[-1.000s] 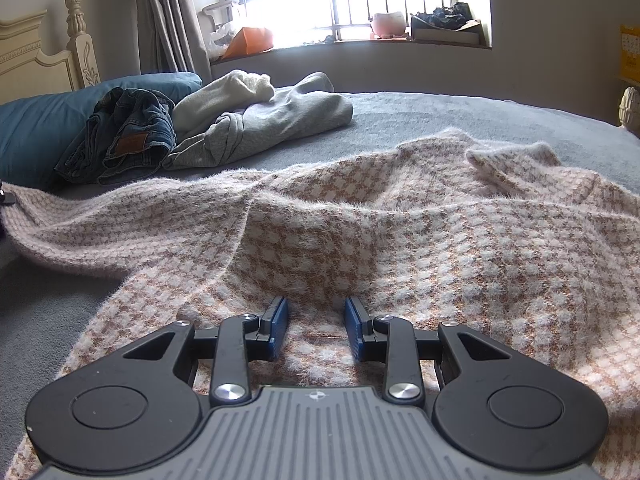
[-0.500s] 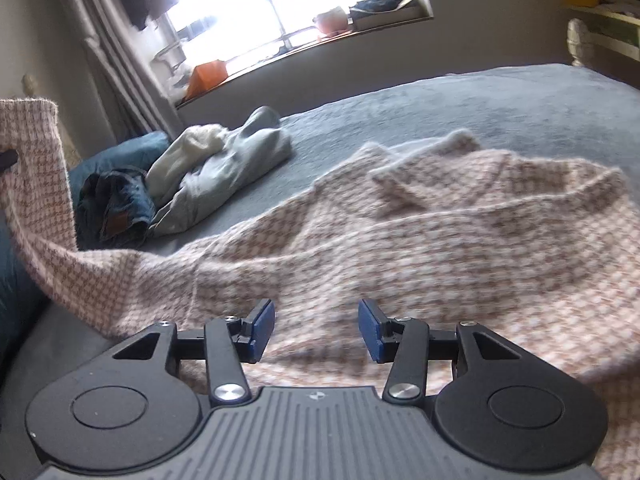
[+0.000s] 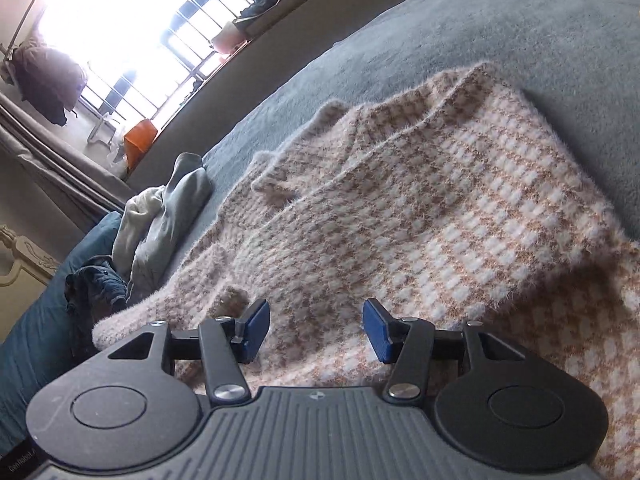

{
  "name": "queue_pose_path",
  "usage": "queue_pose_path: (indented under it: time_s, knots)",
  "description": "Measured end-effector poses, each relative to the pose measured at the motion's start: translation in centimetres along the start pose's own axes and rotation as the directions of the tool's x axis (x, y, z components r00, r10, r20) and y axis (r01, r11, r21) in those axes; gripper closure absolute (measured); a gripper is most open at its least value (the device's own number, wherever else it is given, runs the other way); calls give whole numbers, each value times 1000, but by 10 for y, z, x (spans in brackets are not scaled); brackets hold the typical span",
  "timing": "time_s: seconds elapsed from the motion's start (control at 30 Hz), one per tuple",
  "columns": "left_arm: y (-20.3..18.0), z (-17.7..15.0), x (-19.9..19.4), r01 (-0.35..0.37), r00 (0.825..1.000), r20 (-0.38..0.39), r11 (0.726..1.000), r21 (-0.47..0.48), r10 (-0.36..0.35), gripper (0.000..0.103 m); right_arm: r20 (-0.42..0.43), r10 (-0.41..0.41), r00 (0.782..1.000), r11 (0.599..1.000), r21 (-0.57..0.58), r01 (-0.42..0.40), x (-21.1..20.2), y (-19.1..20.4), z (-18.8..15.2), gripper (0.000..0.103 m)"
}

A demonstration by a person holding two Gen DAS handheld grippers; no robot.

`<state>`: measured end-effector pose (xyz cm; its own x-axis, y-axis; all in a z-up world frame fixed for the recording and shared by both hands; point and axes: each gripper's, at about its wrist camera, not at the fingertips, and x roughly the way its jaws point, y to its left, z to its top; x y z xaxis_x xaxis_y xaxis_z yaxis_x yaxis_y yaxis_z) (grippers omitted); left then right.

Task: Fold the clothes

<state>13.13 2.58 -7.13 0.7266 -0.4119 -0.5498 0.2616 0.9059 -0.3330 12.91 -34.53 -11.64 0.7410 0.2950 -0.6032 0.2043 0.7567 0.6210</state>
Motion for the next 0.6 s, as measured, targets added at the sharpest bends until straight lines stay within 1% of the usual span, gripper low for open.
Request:
queue_pose_path:
  time_s: [0.03,0.13,0.2,0.3,0.37,0.47,0.6]
  knots:
    - [-1,0,-10,-22,1000,12,1000,-13,23,61,-1,5,1000,1000,13,-5,0,0,3,48]
    - [24,5,-14,-75,997,28,996,-49,77,61,-24,21,1000,998,55,-19,6,4,7,48]
    - [30,0,-20,-101,994,46,993,-57,104,61,-46,41,998,996,83,-37,12,8,8,48]
    - [37,-6,-18,-127,991,38,992,-26,128,61,-85,91,992,990,120,-81,26,23,5,48]
    - [39,-11,-17,-136,990,33,991,-4,136,61,-119,99,988,990,112,-85,39,36,3,48]
    - [44,-18,-14,-131,991,11,991,14,131,60,-145,67,987,994,100,-52,61,51,2,48]
    - [52,-28,-10,-146,989,-27,989,16,147,60,-139,31,990,994,106,-17,78,61,5,46]
